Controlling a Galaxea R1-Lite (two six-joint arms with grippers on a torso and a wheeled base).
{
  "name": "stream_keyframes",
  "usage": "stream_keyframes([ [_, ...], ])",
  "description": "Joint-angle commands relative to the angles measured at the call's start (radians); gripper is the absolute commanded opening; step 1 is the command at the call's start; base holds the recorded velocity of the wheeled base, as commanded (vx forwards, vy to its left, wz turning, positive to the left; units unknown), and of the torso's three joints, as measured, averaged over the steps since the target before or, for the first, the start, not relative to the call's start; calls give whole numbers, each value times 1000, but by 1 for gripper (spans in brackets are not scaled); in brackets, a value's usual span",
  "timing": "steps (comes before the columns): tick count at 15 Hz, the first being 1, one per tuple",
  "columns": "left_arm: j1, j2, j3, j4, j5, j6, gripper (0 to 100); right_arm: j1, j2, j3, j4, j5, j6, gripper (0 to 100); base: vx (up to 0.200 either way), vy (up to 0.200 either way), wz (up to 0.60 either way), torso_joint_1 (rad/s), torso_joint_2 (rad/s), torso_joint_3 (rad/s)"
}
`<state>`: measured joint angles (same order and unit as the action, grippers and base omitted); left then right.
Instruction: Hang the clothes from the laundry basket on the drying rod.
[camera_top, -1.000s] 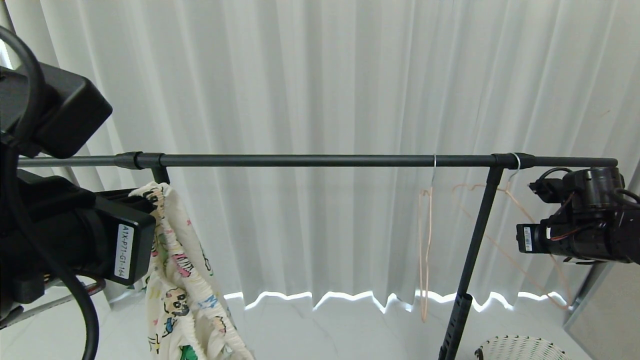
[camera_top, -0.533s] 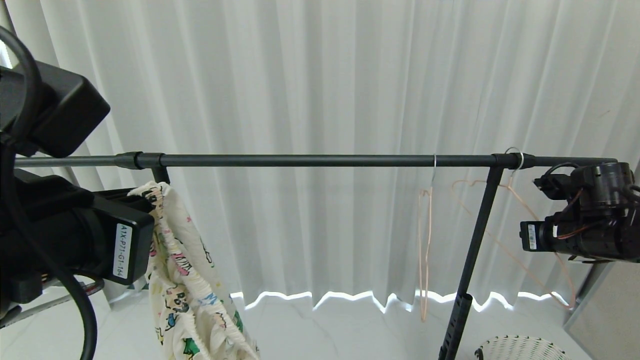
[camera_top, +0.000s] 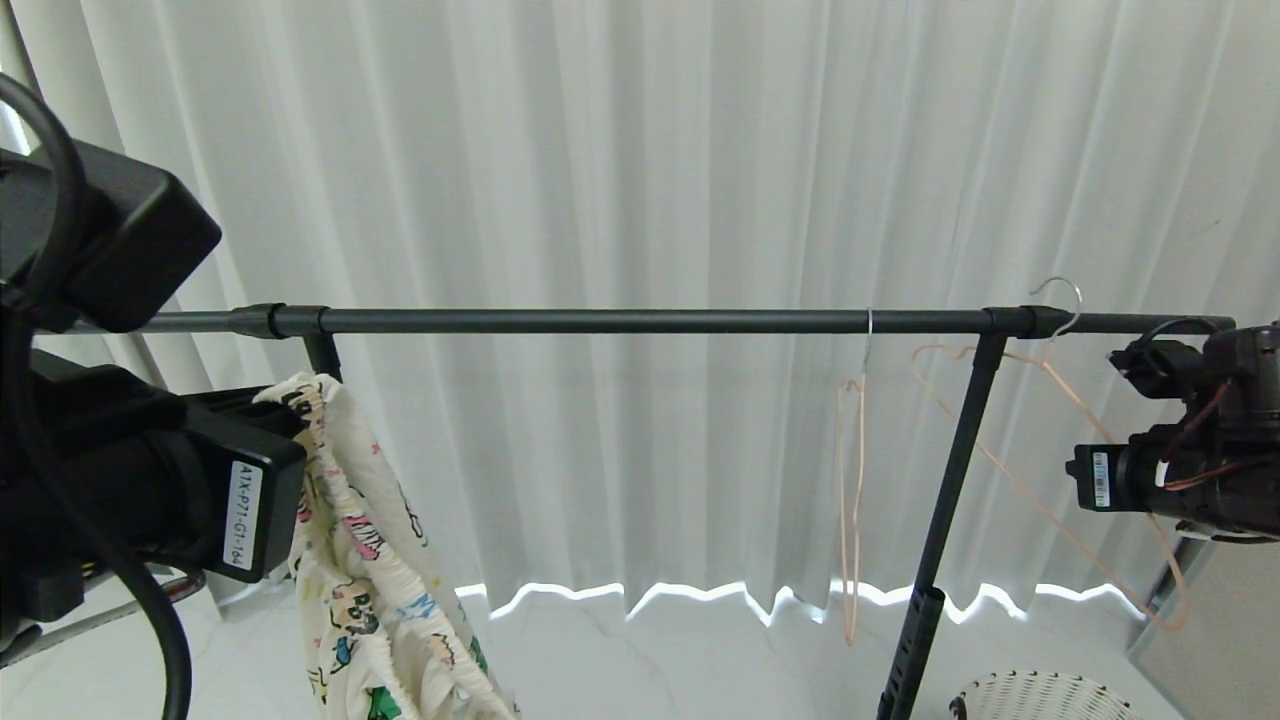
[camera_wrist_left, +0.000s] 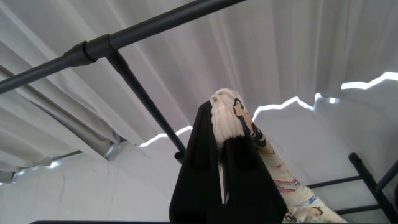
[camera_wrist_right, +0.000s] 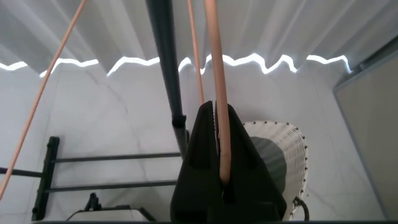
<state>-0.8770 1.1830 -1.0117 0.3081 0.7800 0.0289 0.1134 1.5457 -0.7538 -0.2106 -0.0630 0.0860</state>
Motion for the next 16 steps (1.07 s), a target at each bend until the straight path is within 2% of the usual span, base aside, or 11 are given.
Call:
stream_keyframes([
  [1, 0, 0, 2, 0, 1, 0, 0, 3, -95, 53, 0, -1, -2, 0, 0, 0, 0, 0, 0, 0],
  [3, 0, 0, 2, 0, 1, 2, 0, 3, -148, 91, 17, -1, -3, 0, 0, 0, 0, 0, 0, 0],
  [7, 0, 0, 2, 0, 1, 0, 0, 3, -246, 137, 83, -1, -5, 0, -200, 0, 0, 10, 6, 4],
  [13, 1, 0, 22, 0, 1, 0, 0, 17, -362, 243, 94, -3, -6, 0, -200, 0, 0, -2, 0, 1],
  [16, 1, 0, 44, 0, 1, 0, 0, 77, -404, 261, 94, -1, -5, 0, -200, 0, 0, 1, 2, 2],
])
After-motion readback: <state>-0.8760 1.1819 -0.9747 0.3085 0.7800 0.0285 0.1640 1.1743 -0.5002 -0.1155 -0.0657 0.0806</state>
